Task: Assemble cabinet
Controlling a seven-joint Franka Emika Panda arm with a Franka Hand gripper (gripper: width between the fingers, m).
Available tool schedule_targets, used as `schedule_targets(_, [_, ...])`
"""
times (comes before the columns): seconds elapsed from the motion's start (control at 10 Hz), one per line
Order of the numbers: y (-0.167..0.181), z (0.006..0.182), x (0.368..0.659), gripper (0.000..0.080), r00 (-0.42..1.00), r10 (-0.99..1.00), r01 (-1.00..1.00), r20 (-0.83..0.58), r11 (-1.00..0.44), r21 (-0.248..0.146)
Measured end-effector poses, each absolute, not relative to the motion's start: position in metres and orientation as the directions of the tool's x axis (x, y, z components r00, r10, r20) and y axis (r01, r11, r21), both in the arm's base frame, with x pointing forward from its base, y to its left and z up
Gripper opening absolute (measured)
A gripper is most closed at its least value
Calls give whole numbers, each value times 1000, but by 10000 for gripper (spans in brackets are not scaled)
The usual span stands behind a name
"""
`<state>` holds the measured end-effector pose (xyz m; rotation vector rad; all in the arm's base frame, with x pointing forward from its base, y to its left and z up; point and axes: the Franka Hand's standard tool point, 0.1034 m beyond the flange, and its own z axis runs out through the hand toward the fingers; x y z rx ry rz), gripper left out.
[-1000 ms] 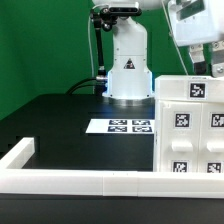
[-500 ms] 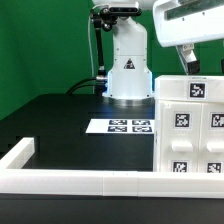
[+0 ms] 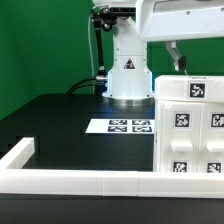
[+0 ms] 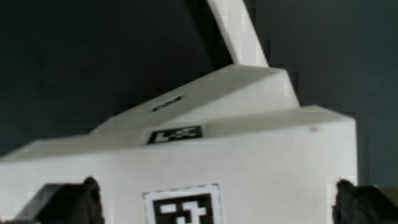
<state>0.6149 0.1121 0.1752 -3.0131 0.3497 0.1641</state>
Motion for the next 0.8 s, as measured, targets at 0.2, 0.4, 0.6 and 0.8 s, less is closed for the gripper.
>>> schedule_targets(0.2, [111,175,615,649,991,-81,-92,-105,-990,-106])
schedule_targets(0.4, [110,175,615,649,993,80,70,-87,-991,-115])
schedule_targets(0.6, [111,176,620,649,918,395,391,-35,-917,-82])
schedule_targets(0.8, [111,178,625,649,830,558,557,4,-828,-70])
